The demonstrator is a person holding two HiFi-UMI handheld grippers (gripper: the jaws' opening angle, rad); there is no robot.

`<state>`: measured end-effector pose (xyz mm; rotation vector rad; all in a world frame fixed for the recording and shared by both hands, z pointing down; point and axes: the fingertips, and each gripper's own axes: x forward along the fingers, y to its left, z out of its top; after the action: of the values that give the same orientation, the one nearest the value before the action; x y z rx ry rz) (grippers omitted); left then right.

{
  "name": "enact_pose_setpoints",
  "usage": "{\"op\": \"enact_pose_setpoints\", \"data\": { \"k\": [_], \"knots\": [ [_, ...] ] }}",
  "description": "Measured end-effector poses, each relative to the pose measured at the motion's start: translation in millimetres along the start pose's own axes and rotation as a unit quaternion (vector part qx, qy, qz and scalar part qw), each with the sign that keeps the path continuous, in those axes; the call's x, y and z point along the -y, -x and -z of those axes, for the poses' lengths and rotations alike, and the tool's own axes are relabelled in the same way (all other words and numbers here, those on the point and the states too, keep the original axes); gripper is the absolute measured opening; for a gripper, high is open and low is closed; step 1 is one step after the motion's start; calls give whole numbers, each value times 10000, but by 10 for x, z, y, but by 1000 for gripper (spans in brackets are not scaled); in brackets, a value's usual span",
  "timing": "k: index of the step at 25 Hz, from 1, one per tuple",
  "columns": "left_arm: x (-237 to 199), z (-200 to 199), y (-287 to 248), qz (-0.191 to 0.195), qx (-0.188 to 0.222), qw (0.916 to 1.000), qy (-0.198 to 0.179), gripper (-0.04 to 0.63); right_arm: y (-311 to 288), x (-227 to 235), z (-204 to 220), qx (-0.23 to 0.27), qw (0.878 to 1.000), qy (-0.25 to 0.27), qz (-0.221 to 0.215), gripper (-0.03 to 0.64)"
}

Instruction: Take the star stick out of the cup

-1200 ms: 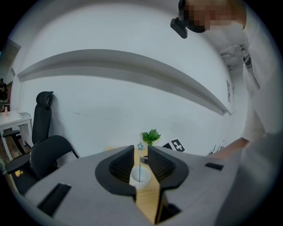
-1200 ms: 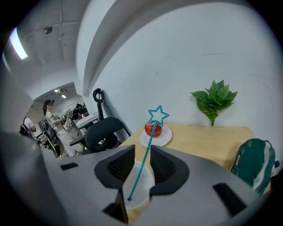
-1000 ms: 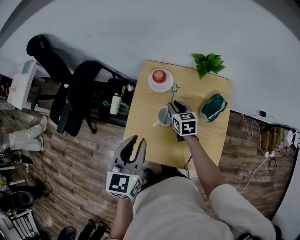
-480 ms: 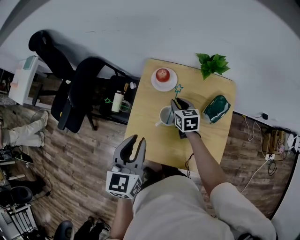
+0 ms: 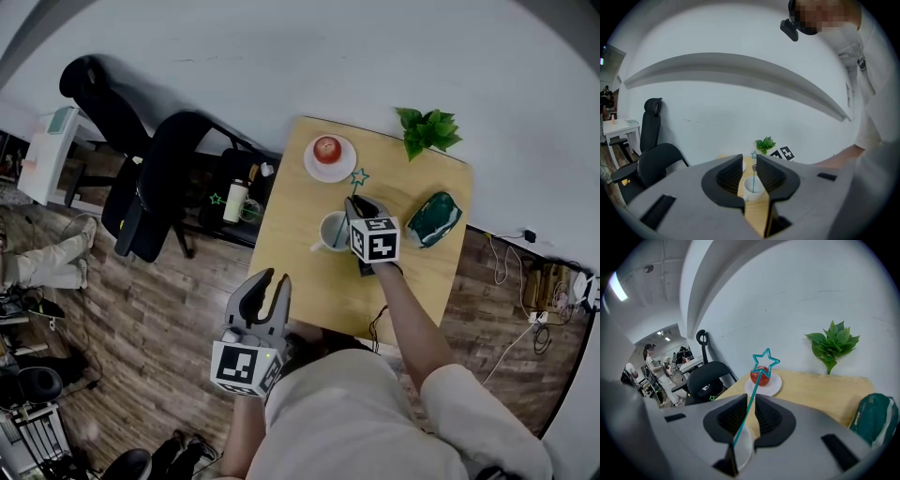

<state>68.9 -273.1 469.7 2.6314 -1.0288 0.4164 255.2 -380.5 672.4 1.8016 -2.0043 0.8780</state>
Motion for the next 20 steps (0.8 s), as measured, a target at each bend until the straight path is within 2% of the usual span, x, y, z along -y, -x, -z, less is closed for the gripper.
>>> {"op": "enact_pose_setpoints", "data": {
  "k": [20],
  "knots": [
    [-48, -24, 113, -114, 69, 9999, -32, 88, 33, -45, -79, 143, 9999, -72, -32, 17]
  ]
}}
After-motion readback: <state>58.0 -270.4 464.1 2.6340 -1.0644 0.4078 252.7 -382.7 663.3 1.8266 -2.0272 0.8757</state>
